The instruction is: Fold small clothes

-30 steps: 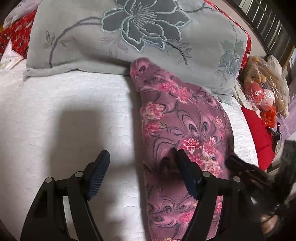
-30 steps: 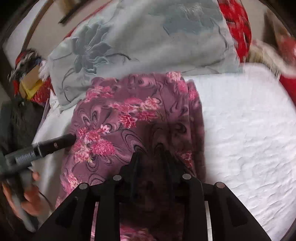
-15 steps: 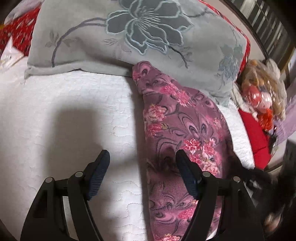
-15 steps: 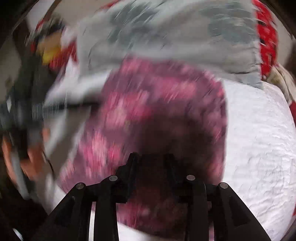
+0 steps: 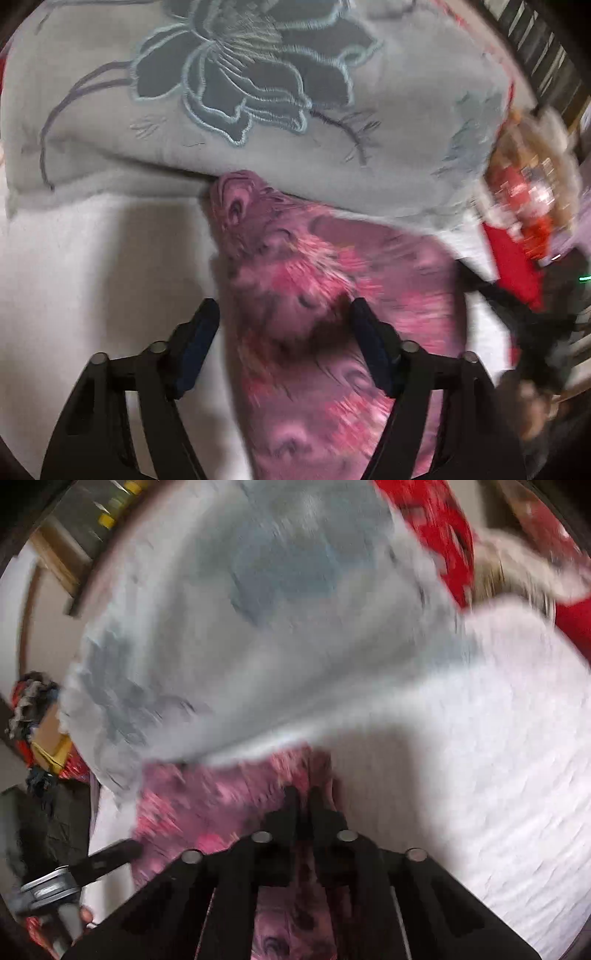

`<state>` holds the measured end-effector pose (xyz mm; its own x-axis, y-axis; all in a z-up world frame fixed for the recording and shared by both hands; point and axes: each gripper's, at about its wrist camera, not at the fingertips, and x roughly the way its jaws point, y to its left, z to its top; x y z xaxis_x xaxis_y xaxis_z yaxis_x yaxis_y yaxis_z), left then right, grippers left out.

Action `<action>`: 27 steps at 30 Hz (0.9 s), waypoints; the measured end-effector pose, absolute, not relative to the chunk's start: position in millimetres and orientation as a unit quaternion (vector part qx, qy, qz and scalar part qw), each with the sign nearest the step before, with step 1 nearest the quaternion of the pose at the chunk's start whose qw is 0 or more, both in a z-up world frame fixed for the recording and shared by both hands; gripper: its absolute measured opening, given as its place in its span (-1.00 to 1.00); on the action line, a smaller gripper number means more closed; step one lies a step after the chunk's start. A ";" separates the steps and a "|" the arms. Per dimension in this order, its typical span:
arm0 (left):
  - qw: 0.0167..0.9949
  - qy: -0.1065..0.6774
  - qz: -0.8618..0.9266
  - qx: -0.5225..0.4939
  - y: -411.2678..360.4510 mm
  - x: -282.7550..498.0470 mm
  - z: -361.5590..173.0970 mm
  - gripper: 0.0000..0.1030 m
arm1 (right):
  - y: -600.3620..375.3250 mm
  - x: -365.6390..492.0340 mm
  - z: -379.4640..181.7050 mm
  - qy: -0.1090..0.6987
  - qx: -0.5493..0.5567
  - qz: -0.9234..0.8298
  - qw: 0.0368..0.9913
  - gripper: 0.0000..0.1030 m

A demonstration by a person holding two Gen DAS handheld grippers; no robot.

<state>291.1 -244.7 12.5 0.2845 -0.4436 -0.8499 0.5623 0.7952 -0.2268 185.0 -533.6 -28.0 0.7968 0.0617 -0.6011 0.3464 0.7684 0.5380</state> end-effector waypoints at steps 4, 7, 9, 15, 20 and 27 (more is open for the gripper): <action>0.776 0.546 -0.312 0.050 -249.9 302.4 -11.6 0.18 | -552.5 193.3 -53.5 0.358 0.345 -0.120 0.859 -1.00; 0.792 0.526 -0.308 0.044 -226.8 293.7 12.6 0.17 | -553.6 180.2 -53.8 0.363 0.340 -0.133 0.858 -0.87; 0.802 0.511 -0.308 0.038 -209.7 279.6 27.1 0.16 | -551.1 157.8 -33.3 0.305 0.363 -0.092 0.876 -0.87; 0.785 0.533 -0.307 0.070 -205.9 223.8 7.9 0.28 | -508.0 136.1 -26.4 0.325 0.313 -0.003 0.892 -0.52; 0.777 0.554 -0.289 0.076 -191.5 200.3 5.8 0.28 | -491.3 122.1 -30.3 0.387 0.274 -0.042 0.879 -0.45; 0.758 0.587 -0.278 0.058 -165.6 154.2 -9.1 0.28 | -493.9 54.2 -35.1 0.398 0.285 -0.057 0.870 0.13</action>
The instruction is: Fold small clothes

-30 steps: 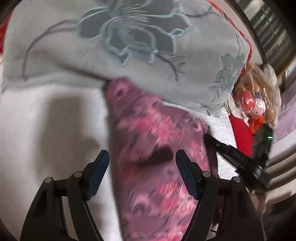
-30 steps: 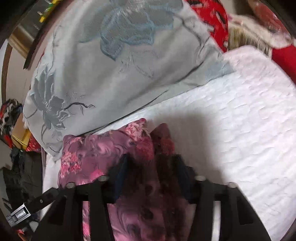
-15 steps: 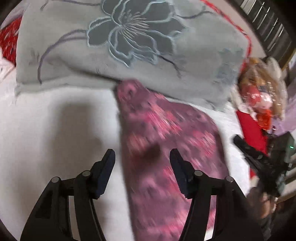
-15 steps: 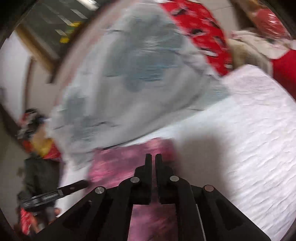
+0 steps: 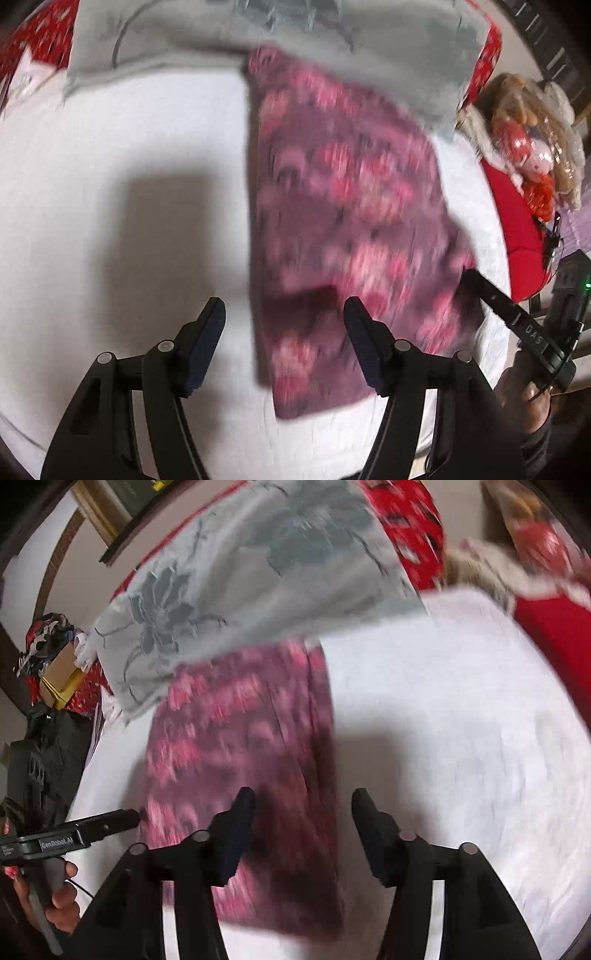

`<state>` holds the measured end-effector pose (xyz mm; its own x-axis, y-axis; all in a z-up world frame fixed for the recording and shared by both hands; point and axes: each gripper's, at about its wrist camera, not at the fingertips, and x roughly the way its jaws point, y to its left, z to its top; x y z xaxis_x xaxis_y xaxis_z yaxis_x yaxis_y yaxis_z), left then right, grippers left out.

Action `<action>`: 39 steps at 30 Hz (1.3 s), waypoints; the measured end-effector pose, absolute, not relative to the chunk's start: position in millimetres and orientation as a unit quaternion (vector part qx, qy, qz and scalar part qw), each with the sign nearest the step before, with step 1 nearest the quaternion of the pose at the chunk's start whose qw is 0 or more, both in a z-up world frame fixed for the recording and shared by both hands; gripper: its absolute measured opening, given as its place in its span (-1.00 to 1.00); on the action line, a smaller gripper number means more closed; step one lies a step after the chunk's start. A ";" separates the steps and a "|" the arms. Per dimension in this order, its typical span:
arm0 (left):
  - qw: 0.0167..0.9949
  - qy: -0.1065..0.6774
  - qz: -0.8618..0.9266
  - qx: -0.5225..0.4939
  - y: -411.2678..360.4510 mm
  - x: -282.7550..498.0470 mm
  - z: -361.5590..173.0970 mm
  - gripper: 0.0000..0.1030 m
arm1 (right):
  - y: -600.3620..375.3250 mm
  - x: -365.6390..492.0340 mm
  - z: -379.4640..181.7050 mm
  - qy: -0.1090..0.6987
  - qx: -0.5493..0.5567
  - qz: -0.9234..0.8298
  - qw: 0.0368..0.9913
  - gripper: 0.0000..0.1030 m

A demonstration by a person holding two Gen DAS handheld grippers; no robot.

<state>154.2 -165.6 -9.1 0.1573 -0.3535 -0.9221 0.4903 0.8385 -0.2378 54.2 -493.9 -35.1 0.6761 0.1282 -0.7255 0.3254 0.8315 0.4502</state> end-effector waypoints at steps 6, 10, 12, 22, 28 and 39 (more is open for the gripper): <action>0.756 0.601 -0.251 0.069 -157.3 135.8 -28.7 0.28 | -473.9 33.1 -43.1 0.349 0.320 -0.037 0.880 -0.78; 0.751 0.615 -0.235 0.054 -144.8 127.4 -23.8 0.28 | -473.4 28.5 -66.0 0.399 0.320 -0.084 0.855 -0.79; 0.754 0.611 -0.237 0.047 -134.8 121.6 -15.4 0.28 | -468.8 26.5 -65.5 0.406 0.312 -0.089 0.854 -0.74; 0.805 0.529 -0.261 0.056 -101.6 84.6 42.9 0.28 | -453.5 -14.8 -21.1 0.408 0.298 -0.130 0.853 -0.50; 0.817 0.504 -0.267 0.088 -108.3 70.5 49.9 0.31 | -447.5 -34.3 -3.6 0.380 0.323 -0.139 0.855 -0.16; 0.834 0.488 -0.222 0.130 -127.0 108.6 44.5 0.47 | -457.8 8.7 -22.1 0.401 0.327 -0.117 0.848 0.03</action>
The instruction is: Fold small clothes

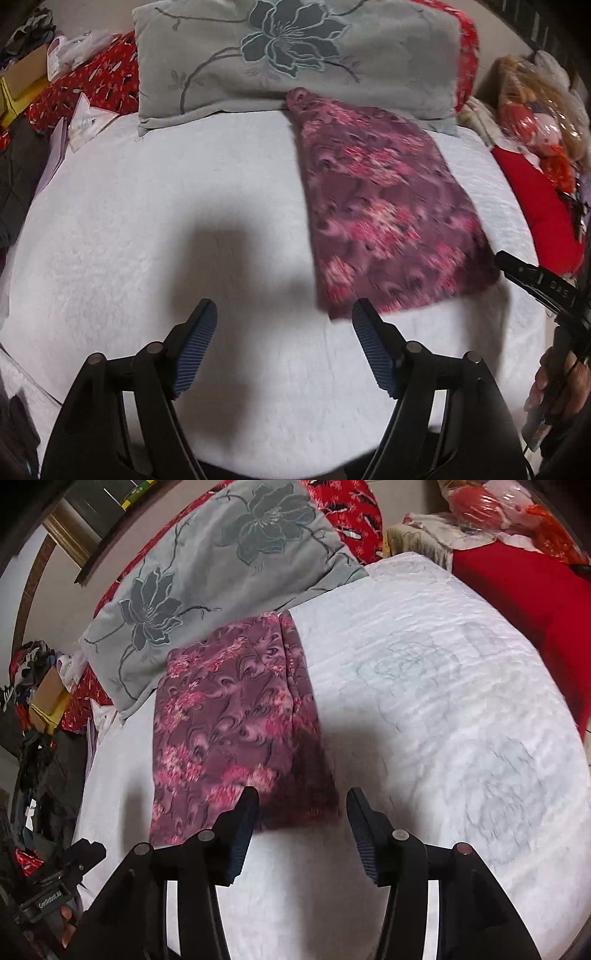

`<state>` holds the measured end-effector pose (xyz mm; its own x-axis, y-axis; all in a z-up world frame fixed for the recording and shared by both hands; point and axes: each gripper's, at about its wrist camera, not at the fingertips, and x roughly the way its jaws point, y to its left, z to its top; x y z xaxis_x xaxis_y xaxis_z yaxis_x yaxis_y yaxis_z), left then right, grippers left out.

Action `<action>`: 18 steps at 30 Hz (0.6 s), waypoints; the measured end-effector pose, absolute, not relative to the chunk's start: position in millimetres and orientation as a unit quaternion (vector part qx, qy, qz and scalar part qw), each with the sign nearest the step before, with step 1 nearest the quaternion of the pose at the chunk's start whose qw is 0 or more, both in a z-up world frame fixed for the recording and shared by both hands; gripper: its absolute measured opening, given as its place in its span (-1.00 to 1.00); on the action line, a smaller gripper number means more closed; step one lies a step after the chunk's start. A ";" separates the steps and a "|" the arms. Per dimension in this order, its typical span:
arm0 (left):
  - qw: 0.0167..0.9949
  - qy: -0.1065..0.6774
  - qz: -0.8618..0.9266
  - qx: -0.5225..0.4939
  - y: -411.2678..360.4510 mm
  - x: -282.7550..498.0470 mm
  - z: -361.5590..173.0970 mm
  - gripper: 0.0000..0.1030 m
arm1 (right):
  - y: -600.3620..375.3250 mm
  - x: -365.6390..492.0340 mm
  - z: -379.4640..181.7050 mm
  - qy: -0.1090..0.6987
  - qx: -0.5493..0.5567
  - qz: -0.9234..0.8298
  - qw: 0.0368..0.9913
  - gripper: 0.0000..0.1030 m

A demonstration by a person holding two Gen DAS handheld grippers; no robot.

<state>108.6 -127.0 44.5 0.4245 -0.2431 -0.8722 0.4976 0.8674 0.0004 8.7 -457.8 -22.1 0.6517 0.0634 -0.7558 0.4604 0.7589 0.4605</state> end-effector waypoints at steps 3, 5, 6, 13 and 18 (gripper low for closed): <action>0.826 0.507 -0.212 0.125 -140.3 135.9 37.7 0.47 | -470.1 29.3 -28.2 0.392 0.333 -0.106 0.851 0.07; 0.818 0.523 -0.210 0.114 -150.0 152.4 32.3 0.47 | -477.1 46.4 -35.3 0.391 0.339 -0.093 0.850 0.06; 0.814 0.532 -0.210 0.107 -154.8 160.5 29.0 0.47 | -478.8 55.6 -39.5 0.394 0.339 -0.085 0.850 0.06; 0.793 0.564 -0.222 0.070 -186.0 194.7 -2.4 0.47 | -484.3 76.6 -31.6 0.336 0.307 -0.033 0.890 -0.68; 0.774 0.579 -0.252 0.038 -180.7 204.5 -9.2 0.48 | -492.9 77.0 -63.9 0.387 0.325 -0.026 0.863 -0.61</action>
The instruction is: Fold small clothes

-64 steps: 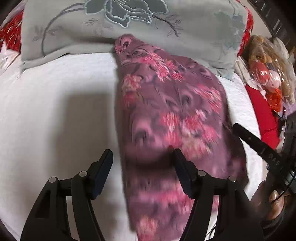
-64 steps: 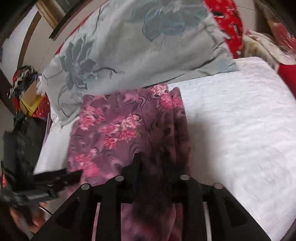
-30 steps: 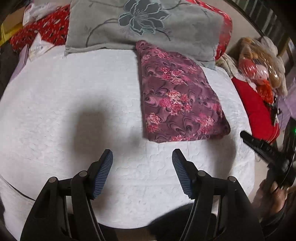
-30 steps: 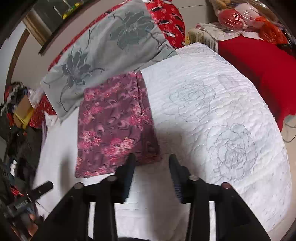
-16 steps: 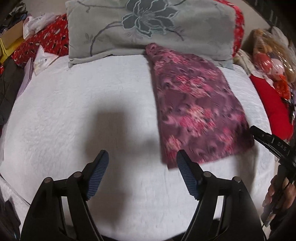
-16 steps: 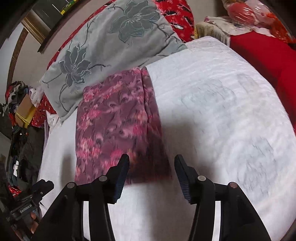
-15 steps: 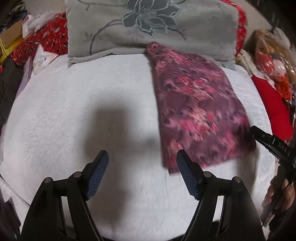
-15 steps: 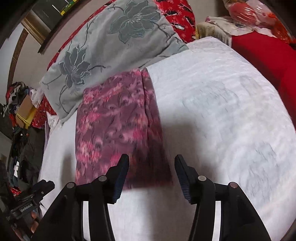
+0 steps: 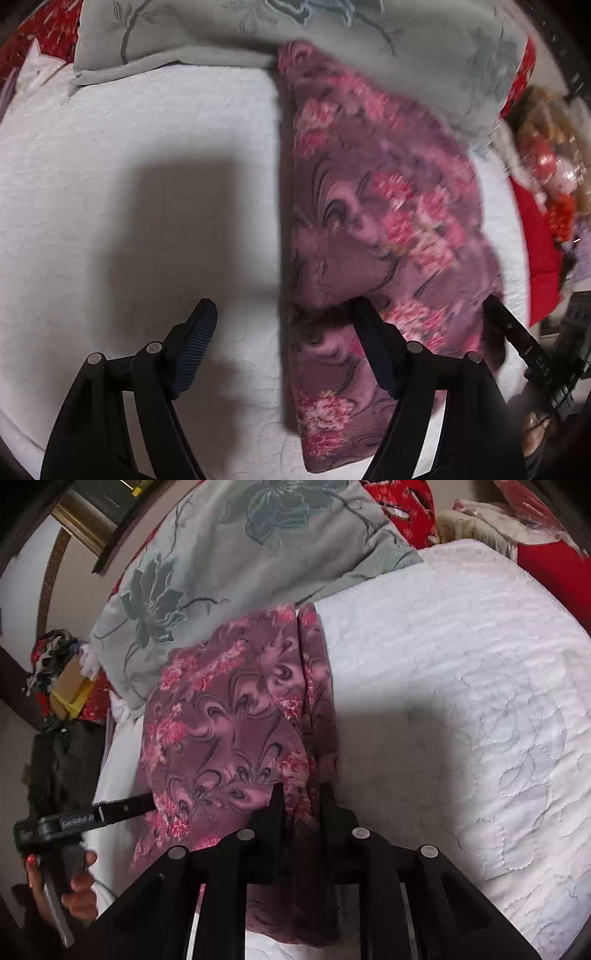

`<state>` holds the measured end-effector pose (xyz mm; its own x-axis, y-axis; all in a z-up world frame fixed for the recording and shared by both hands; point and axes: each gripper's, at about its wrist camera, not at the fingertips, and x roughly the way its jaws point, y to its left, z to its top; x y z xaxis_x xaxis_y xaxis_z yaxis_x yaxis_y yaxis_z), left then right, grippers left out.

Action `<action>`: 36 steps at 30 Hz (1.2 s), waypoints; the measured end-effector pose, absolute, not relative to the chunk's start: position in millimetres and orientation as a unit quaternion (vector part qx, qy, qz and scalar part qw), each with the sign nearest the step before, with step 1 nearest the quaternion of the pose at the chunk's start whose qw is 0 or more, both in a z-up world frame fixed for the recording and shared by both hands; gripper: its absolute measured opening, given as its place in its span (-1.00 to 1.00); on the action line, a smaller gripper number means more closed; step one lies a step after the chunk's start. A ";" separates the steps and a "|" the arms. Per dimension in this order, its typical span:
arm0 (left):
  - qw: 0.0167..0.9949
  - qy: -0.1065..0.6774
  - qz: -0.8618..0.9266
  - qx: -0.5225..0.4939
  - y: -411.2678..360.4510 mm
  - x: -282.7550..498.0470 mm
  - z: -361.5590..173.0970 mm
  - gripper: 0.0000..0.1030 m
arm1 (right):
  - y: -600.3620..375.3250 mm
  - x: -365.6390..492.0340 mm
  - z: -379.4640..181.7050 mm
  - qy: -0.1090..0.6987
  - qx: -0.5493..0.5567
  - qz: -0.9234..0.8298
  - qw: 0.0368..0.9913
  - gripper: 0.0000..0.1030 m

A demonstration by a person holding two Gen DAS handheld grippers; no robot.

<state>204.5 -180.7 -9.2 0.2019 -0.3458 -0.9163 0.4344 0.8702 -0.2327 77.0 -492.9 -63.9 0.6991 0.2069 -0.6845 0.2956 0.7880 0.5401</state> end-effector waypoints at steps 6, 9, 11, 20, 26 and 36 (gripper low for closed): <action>0.781 0.568 -0.259 -0.028 -183.3 238.6 23.1 0.48 | -512.2 107.7 -18.1 0.323 0.341 -0.020 0.883 -0.16; 0.772 0.581 -0.258 -0.015 -201.9 251.7 20.9 0.48 | -520.3 149.6 -23.7 0.342 0.336 -0.053 0.876 -0.01; 0.767 0.589 -0.255 -0.010 -212.1 260.7 15.3 0.48 | -522.1 169.3 -33.5 0.363 0.331 -0.069 0.868 -0.01; 0.756 0.603 -0.252 -0.045 -236.2 293.2 -15.6 0.58 | -526.1 185.6 -22.7 0.333 0.291 -0.027 0.896 -0.93; 0.764 0.575 -0.289 -0.037 -220.5 277.1 14.4 0.55 | -531.4 169.7 -33.9 0.360 0.294 -0.040 0.885 -0.79; 0.769 0.565 -0.298 0.009 -192.4 218.3 3.8 0.55 | -491.9 142.3 -39.5 0.405 0.229 0.016 0.885 -0.63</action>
<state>218.3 -192.4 3.8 0.1837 -0.4482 -0.8749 0.4688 0.8222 -0.3228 142.3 -491.9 -39.5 0.6711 0.2149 -0.7095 0.1569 0.8942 0.4193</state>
